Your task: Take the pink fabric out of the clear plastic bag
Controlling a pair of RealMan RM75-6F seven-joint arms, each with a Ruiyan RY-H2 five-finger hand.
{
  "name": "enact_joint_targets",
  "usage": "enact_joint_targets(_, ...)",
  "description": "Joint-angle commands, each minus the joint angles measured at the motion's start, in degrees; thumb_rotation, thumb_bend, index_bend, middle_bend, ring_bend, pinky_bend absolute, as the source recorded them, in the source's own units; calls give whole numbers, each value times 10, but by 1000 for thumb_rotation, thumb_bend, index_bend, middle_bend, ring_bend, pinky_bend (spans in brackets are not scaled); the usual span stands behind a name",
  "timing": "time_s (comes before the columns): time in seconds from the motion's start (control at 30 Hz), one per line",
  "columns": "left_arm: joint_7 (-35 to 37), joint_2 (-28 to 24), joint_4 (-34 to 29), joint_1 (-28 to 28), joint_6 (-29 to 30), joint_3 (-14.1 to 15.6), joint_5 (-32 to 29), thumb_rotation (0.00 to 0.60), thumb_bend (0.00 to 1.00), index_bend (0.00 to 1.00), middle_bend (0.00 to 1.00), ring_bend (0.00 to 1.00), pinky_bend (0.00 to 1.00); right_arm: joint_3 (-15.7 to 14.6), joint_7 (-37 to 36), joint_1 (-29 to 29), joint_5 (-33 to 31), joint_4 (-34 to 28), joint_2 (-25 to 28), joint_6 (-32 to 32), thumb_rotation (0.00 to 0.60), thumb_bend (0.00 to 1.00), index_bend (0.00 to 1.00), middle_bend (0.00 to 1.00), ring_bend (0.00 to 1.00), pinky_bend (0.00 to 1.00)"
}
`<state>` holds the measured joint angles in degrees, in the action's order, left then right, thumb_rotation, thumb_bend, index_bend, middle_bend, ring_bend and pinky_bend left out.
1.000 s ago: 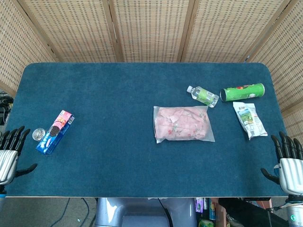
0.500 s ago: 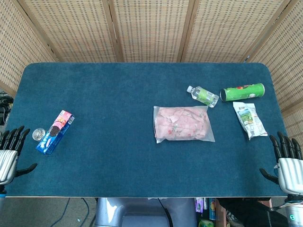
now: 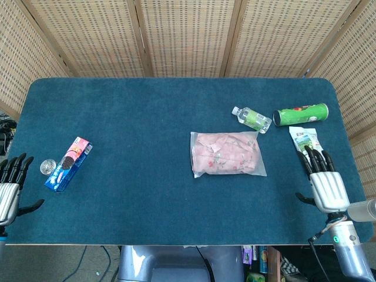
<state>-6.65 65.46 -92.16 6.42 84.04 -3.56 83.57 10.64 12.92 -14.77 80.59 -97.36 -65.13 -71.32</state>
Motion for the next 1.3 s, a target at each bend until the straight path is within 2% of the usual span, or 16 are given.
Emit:
enact_joint_targets(0.03,-9,5,4,3,-6,-3,-9,600,57,0,0,0,0,47,9,-91,-77,-17,-4,119,600,0,0,0,0,0)
enact_joint_targets(0.23,-12,8,8,2,-9,-8,-25,600,57,0,0,0,0,83,60,-189,-189,21,-60,209,600,0,0,0,0,0)
enact_joint_targets(0.47,-9,9,15,4,-19,-16,-48,600,58,0,0,0,0,90,156,-288,-317,81,-138,246,600,0,0,0,0,0)
enact_joint_targets(0.6,-8,10,19,8,-28,-19,-58,600,58,0,0,0,0,73,218,-340,-397,116,-177,258,600,0,0,0,0,0)
enact_joint_targets(0.83,-5,10,24,12,-42,-22,-71,600,58,0,0,0,0,39,293,-400,-513,154,-208,268,600,0,0,0,0,0)
enact_joint_targets(1.1,-11,13,27,16,-50,-22,-78,600,59,0,0,0,0,8,319,-436,-580,192,-218,287,600,0,0,0,0,0)
enact_joint_targets(1.3,-13,15,29,17,-51,-23,-83,600,60,0,0,0,0,-3,305,-446,-576,229,-237,296,600,0,0,0,0,0)
